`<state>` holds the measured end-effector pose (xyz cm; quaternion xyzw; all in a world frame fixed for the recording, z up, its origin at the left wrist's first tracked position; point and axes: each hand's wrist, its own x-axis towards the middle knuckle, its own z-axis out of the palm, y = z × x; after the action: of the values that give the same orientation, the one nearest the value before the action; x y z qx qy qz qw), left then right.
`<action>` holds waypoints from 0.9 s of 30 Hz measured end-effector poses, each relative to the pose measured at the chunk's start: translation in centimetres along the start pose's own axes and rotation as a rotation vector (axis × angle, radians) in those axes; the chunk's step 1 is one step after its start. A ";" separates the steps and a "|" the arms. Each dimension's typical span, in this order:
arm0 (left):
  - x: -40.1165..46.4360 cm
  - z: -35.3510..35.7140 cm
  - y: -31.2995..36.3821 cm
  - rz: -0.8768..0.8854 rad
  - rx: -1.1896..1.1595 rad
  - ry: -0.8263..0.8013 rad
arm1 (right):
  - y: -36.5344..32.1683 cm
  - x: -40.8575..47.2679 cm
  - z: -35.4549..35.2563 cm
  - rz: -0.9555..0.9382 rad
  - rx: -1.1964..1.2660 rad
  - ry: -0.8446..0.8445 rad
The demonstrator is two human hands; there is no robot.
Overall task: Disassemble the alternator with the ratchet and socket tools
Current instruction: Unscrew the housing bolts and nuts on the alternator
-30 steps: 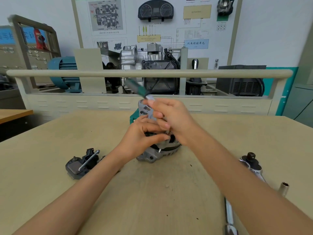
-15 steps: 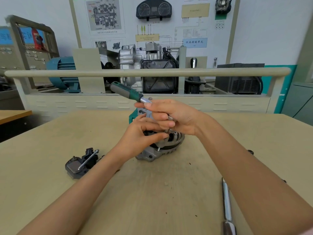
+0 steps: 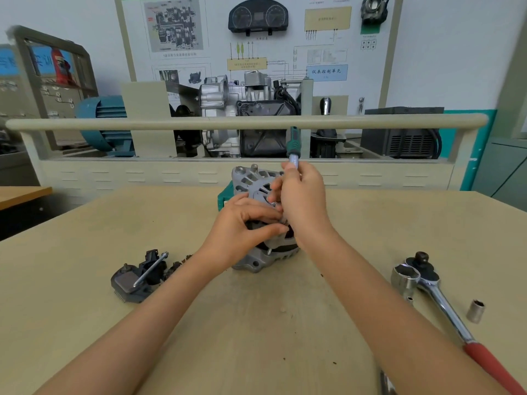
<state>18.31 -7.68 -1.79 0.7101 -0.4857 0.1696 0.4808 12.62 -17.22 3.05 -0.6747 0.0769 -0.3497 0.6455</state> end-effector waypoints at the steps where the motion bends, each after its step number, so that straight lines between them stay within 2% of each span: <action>1: 0.0 0.0 -0.1 -0.003 0.008 0.001 | -0.3 0.4 -0.3 -0.038 -0.191 -0.056; 3: -0.1 0.1 0.0 -0.009 0.027 0.005 | -0.8 1.3 -0.7 -0.164 -0.629 -0.159; 5: -0.1 0.2 0.1 0.003 0.040 0.016 | -1.2 1.5 -0.6 -0.286 -0.966 -0.241; 8: 0.0 0.2 0.4 0.032 0.049 0.013 | -1.4 1.2 -0.4 -0.455 -1.206 -0.303; 11: 0.3 0.1 0.6 0.049 0.047 -0.006 | -1.2 1.1 -0.6 -0.662 -1.198 -0.370; 14: 0.2 0.0 0.3 -0.007 -0.029 -0.052 | -1.4 1.0 -0.7 -0.824 -1.111 -0.417; 19: 0.2 -0.3 0.3 -0.030 -0.048 -0.100 | -1.5 0.8 -0.8 -0.930 -1.061 -0.431; 21: 0.3 -0.3 0.1 -0.056 -0.071 -0.102 | -1.4 0.5 -0.8 -0.900 -1.069 -0.406; 24: 0.3 -0.2 0.0 -0.033 -0.047 -0.055 | -1.1 0.1 -0.7 -0.757 -1.066 -0.333; 27: 0.1 0.0 0.3 -0.003 -0.004 -0.030 | -0.8 -0.1 0.0 -0.527 -1.076 -0.143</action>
<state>18.10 -7.71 -1.55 0.7122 -0.4922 0.1572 0.4753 12.28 -17.03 3.77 -0.9247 0.0295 -0.3637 0.1084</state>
